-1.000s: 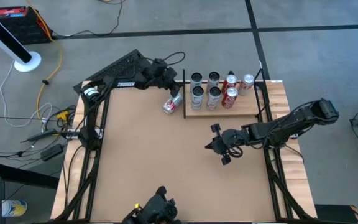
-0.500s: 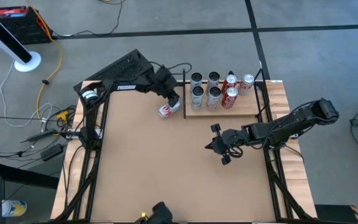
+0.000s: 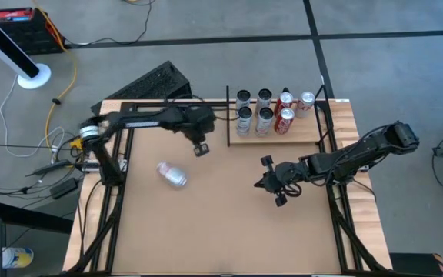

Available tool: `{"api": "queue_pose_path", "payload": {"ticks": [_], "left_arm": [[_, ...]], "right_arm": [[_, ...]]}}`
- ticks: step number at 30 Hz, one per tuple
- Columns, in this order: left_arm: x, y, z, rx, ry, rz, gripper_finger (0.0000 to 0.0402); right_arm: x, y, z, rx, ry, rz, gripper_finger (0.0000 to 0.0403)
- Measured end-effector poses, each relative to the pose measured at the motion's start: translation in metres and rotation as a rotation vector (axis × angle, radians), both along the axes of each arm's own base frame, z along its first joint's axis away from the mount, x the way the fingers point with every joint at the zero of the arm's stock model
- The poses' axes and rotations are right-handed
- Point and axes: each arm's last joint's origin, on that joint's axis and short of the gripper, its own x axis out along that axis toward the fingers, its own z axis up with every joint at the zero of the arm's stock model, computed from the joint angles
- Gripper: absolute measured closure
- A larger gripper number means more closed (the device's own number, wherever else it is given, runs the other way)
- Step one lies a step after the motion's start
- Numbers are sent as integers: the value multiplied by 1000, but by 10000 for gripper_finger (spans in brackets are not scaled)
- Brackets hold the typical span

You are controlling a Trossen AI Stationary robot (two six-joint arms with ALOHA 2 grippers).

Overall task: Place canned beverage on shelf
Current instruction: Put the silver and red soda can on the shelf

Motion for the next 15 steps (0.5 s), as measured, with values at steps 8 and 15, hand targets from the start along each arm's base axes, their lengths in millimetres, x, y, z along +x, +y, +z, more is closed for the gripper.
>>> {"api": "queue_pose_path", "payload": {"ticks": [8,15], "left_arm": [[-94,-92,35,-359,-9,127,401],[-142,-178,57,-851,-102,-75,401]], "right_arm": [[-2,8,0,48,6,2,378],[-2,13,1,44,-15,28,378]]}}
